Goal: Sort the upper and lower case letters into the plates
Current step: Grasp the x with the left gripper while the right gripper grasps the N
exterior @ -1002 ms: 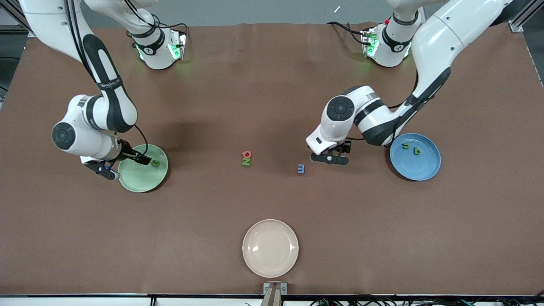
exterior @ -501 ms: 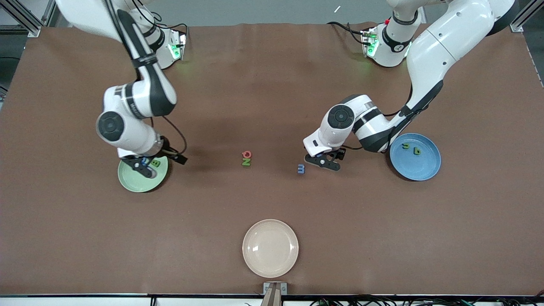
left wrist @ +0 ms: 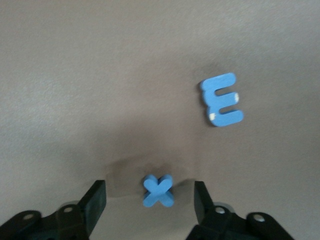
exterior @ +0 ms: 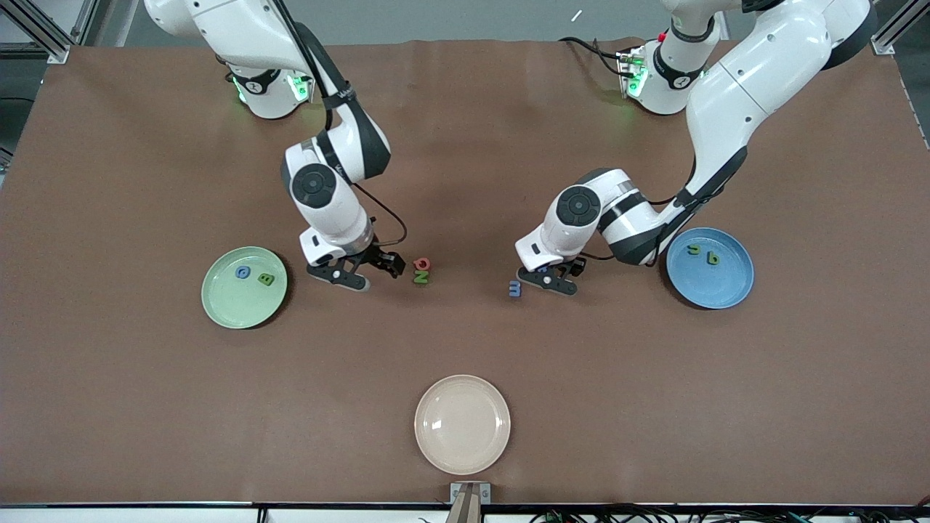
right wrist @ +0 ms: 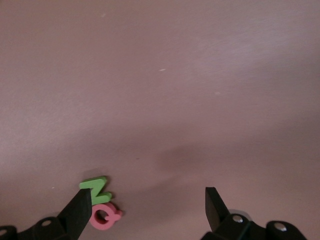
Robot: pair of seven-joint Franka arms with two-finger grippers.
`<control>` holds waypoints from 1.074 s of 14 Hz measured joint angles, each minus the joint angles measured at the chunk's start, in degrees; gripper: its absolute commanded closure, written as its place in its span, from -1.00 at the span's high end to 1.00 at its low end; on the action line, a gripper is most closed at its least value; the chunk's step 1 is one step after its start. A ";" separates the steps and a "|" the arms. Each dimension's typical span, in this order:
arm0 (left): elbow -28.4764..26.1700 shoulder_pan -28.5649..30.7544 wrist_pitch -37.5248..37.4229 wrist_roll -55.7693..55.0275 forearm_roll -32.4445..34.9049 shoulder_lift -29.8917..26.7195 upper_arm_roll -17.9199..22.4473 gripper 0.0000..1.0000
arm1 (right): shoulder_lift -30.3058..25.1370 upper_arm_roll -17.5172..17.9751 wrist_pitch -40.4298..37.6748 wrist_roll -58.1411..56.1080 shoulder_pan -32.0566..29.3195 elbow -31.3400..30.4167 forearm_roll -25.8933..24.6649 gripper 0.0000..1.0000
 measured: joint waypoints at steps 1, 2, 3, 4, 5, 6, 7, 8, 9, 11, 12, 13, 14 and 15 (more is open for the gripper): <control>0.36 -0.50 0.00 0.00 0.00 0.15 0.21 0.40 | 1.76 0.00 0.00 0.00 0.65 2.14 0.00 0.99; 0.59 -0.98 0.00 0.00 0.00 0.24 0.60 0.31 | 3.31 -0.02 -0.02 0.00 1.12 4.18 0.00 0.99; 0.73 -1.42 0.03 0.00 0.00 0.36 0.99 0.21 | 4.77 -0.03 -0.06 0.26 1.57 6.15 0.00 0.99; 0.81 -1.73 0.24 0.00 0.00 0.46 1.33 0.11 | 6.09 -0.03 -0.09 1.36 2.06 7.86 0.00 0.96; 0.84 -1.77 0.41 -0.01 0.00 0.49 1.40 -0.01 | 7.31 -0.05 -0.13 2.72 2.57 9.29 -0.03 0.93; 0.97 -1.75 0.41 -0.01 0.00 0.48 1.46 -0.16 | 8.36 -0.06 -0.26 3.75 3.08 10.39 -0.04 0.88; 1.17 -1.73 0.41 -0.01 0.00 0.48 1.49 -0.30 | 9.21 -0.07 -0.52 4.34 3.62 11.14 -0.04 0.85; 1.19 -1.74 0.41 -0.01 0.00 0.48 1.49 -0.52 | 9.83 -0.12 -0.70 4.53 4.13 11.58 -0.04 0.79; 1.28 -1.73 0.41 -0.01 0.00 0.47 1.50 -0.74 | 10.26 -0.17 -0.95 4.65 4.59 11.71 -0.04 0.67; 1.46 -1.70 0.35 -0.12 0.00 0.32 1.49 -0.99 | 10.65 -0.22 -1.56 4.67 5.21 11.71 -0.47 0.50; 1.46 -1.70 0.37 -0.33 0.00 0.32 1.50 -0.99 | 10.76 -0.25 -1.94 4.78 5.40 11.72 -1.23 0.48; 1.48 -1.67 0.39 -0.54 0.00 0.33 1.50 -0.99 | 10.84 -0.28 -2.63 4.81 5.52 11.72 -1.89 0.48; 1.58 -1.52 0.45 -0.57 0.00 0.33 1.52 -0.99 | 10.91 -0.29 -3.19 4.93 5.61 11.72 -2.25 0.47; 1.80 -1.21 0.45 -0.57 0.00 0.29 1.56 -0.99 | 10.98 -0.29 -3.56 5.05 5.68 11.72 -2.34 0.47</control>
